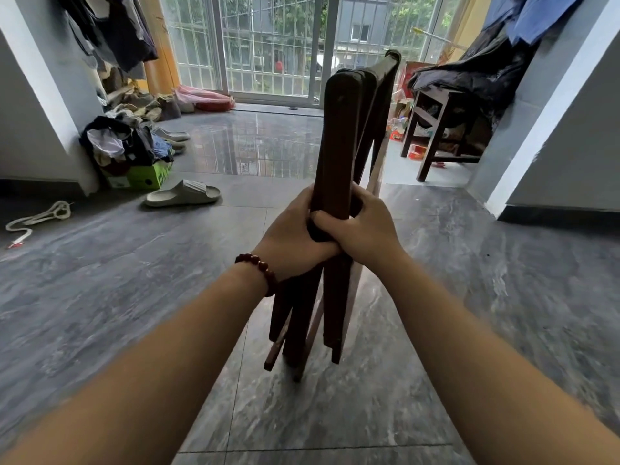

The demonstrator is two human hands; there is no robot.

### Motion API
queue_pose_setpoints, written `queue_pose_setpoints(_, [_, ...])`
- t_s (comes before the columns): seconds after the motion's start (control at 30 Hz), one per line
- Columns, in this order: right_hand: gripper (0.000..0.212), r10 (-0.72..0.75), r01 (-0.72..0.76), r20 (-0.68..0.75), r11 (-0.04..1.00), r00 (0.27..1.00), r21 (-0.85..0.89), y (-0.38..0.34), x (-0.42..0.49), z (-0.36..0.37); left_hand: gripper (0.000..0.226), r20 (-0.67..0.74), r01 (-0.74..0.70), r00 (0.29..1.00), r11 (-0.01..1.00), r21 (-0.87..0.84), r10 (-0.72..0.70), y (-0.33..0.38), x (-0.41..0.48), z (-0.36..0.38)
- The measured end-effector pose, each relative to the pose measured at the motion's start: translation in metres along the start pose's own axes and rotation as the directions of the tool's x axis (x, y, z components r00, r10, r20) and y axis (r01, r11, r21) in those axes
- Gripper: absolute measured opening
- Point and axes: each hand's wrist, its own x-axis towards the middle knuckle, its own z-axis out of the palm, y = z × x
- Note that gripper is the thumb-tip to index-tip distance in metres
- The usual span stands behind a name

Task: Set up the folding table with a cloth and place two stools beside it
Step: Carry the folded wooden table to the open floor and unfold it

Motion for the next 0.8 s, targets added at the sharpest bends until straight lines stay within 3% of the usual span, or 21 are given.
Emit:
queue_pose_setpoints(0.17, [0.046, -0.015, 0.015, -0.037, 1.000, 0.999, 0.007, 0.001, -0.001, 0.005, 0.074, 0.094, -0.020, 0.995, 1.000, -0.024, 0.022, -0.005, 0.011, -0.005])
queue_pose_setpoints(0.37, [0.049, -0.034, 0.034, -0.026, 0.999, 0.999, 0.003, 0.003, -0.001, 0.002, 0.079, 0.119, 0.053, 0.992, 0.986, -0.161, -0.034, -0.013, 0.012, -0.005])
queue_pose_setpoints(0.5, [0.049, -0.039, 0.040, -0.031, 0.998, 0.999, 0.038, 0.003, -0.003, 0.001, 0.088, 0.127, 0.072, 0.991, 0.984, -0.163, -0.051, -0.012, 0.011, -0.004])
queue_pose_setpoints(0.8, [0.042, -0.011, 0.011, 0.002, 0.998, 1.000, 0.067, 0.001, -0.002, 0.002, 0.077, 0.167, 0.090, 0.984, 0.978, -0.188, -0.059, -0.009, 0.009, -0.007])
